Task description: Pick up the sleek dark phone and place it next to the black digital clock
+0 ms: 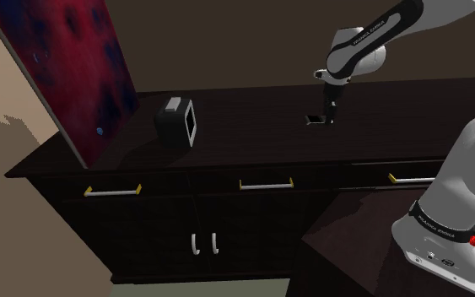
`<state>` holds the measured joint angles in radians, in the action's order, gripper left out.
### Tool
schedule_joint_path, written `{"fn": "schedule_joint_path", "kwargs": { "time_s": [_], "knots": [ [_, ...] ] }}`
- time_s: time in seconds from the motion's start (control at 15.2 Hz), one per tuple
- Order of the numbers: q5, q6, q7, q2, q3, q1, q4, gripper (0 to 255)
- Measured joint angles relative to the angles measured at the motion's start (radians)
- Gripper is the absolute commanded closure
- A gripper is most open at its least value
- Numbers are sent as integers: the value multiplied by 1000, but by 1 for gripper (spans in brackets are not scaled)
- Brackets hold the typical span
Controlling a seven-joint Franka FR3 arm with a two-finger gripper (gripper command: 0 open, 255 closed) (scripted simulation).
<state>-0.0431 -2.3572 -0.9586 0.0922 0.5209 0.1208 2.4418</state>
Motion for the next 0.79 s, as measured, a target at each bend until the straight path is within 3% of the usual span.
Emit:
{"fn": "schedule_joint_path", "kwargs": {
  "time_s": [0.79],
  "knots": [
    [-15, 30, 10, 24, -3, -3, -8, 255]
  ]
}}
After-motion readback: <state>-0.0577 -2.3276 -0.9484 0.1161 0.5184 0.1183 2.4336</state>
